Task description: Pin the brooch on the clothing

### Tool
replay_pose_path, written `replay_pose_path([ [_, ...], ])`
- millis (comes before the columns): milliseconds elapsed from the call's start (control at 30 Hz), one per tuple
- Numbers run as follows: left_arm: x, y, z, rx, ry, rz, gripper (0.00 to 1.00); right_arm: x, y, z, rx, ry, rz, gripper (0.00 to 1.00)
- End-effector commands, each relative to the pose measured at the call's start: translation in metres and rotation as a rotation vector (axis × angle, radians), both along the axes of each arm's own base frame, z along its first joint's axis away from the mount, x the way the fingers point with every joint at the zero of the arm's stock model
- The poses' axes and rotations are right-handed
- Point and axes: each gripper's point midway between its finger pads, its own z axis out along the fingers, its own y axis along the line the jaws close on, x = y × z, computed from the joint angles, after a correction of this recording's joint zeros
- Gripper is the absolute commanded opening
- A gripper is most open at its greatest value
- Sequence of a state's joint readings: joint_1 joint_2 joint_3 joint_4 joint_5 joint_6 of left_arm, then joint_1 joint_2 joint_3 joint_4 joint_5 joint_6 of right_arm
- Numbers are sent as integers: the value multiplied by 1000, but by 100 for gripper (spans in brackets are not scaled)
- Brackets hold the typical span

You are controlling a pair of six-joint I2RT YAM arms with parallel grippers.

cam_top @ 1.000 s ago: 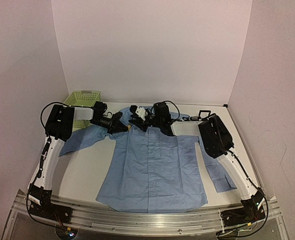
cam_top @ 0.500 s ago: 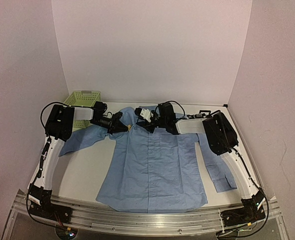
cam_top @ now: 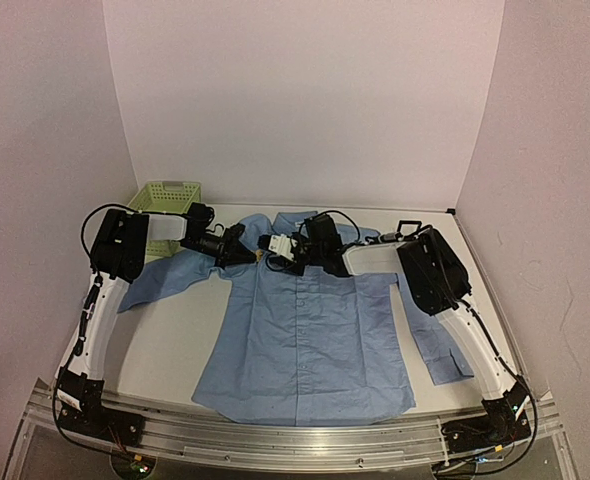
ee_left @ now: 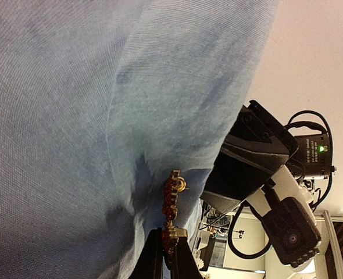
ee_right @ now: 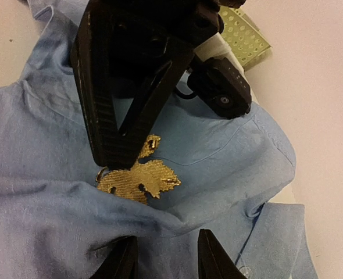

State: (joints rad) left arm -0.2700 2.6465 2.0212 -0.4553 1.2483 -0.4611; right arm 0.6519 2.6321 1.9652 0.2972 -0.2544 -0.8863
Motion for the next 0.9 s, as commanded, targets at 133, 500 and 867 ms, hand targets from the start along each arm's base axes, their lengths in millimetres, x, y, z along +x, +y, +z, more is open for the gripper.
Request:
replay_pose_path([
  [133,-40,10,-90,174,271,27,0,-1,-4,-14,-83,-66,11,37],
  [500,-41,10,-91,174,277,27,0,-8,9,-4,-30,-57,61,40],
  [867,-41,9,-90,172,275,25,0,-13,28,22,141,-1,111,24],
])
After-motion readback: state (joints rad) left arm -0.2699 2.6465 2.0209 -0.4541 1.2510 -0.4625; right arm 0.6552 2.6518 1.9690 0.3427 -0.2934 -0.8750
